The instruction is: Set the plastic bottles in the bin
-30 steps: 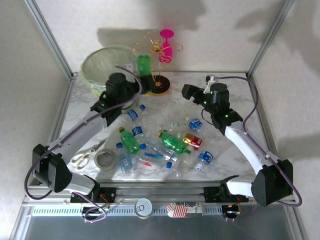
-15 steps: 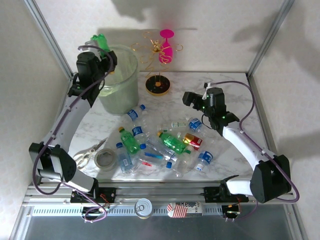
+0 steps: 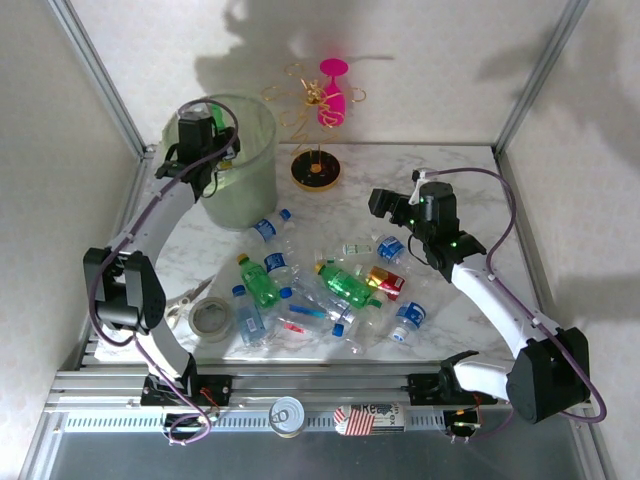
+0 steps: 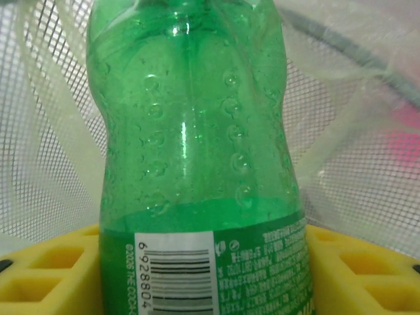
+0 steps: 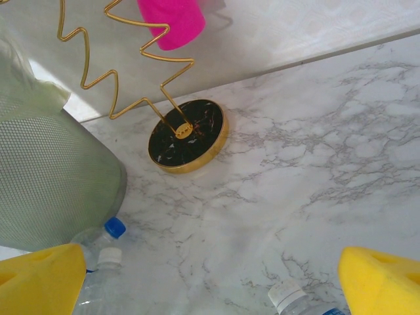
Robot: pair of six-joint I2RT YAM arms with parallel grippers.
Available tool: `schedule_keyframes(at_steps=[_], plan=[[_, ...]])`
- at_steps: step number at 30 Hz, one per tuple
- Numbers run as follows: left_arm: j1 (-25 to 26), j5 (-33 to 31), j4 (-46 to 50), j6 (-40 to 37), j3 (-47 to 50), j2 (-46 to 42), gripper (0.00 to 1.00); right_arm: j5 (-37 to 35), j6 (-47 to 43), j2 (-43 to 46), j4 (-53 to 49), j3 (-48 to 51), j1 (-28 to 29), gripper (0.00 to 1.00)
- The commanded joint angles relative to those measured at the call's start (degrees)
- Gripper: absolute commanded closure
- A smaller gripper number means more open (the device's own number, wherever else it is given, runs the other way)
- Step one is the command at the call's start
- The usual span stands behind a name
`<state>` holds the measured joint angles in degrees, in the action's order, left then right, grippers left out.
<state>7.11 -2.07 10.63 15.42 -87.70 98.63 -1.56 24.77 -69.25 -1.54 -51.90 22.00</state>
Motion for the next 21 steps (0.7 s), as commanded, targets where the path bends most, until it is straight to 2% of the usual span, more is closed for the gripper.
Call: schedule_keyframes(at_steps=[1, 3, 6, 14, 21], plan=[[-0.25, -2.35, 1.10, 0.05, -3.11, -0.16, 0.24, -0.65, -0.93, 0.74, 0.27, 0.37, -0.38, 0.01], [-0.26, -2.33, 1.38, 0.13, -4.03, -0.41, 0.11, 0.29, -1.26, 0.80, 0.64, 0.48, -0.37, 0.01], [-0.17, -2.01, 1.65, 0.25, -5.06, -1.27, 0.00, 1.09, -1.55, 0.76, 1.27, 0.75, -0.37, 0.01], [1.10, 1.69, 0.50, 1.25, -5.31, -7.11, 0.00, 0.73, -1.79, -1.64, -1.73, -0.37, -0.33, 0.01], [6.18, 1.69, -4.13, 2.90, 0.66, -15.31, 0.00, -4.27, -2.24, -5.41, -12.36, -2.90, -0.38, 0.01]])
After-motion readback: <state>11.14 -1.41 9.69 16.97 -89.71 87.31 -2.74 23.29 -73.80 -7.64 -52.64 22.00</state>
